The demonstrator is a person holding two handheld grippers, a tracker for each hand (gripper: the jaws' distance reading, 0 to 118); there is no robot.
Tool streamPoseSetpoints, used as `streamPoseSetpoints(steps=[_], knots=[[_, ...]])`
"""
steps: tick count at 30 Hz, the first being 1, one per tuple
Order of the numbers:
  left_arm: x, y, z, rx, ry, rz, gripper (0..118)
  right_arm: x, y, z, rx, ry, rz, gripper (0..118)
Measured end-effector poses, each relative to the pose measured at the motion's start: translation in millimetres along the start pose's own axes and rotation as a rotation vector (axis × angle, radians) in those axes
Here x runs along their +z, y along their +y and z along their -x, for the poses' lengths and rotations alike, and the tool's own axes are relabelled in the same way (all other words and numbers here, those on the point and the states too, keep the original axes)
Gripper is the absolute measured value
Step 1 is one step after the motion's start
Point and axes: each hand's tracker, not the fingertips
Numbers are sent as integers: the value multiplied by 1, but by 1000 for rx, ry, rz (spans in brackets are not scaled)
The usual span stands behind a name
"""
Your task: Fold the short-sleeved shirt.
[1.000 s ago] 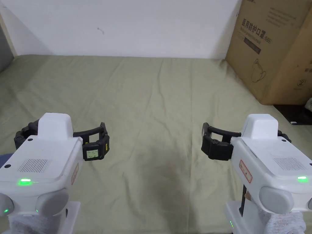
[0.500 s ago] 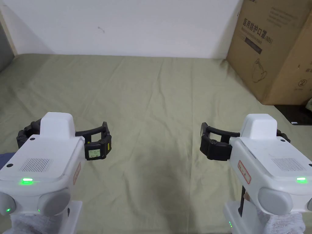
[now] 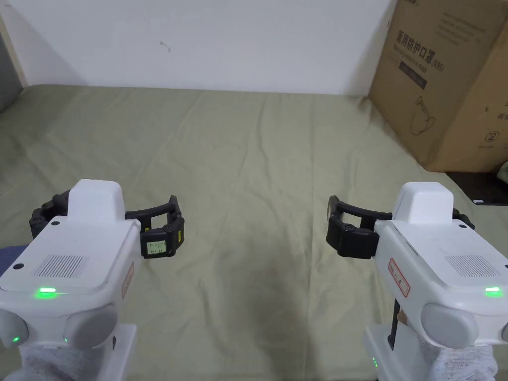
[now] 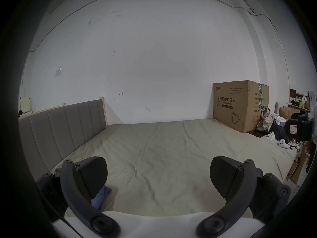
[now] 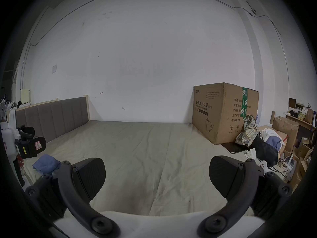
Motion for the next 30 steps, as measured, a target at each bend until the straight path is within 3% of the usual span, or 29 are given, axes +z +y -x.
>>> streamPoseSetpoints(steps=[30], knots=[[-6, 0, -3, 7, -6, 2, 118, -8, 3, 6, 23, 4, 9, 118]])
